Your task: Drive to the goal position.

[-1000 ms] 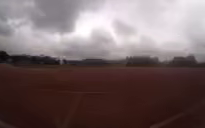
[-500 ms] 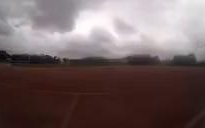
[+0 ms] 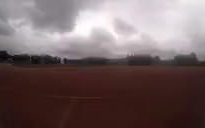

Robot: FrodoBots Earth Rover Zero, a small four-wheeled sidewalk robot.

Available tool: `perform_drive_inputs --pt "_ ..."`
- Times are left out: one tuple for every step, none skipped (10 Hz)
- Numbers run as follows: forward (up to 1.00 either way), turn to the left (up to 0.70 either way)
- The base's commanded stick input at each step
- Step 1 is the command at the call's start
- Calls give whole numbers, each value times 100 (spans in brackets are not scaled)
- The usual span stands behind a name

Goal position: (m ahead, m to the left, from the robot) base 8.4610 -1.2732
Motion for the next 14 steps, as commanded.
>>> perform_drive_inputs --pt "50 0" --pt "50 0" --pt "50 0" --pt "50 0" --pt "50 0" --pt "50 0" --pt "50 0" --pt "50 0" --pt "45 0" --pt "35 0" --pt "30 0" --pt "30 0" --pt "30 0" --pt "30 0"
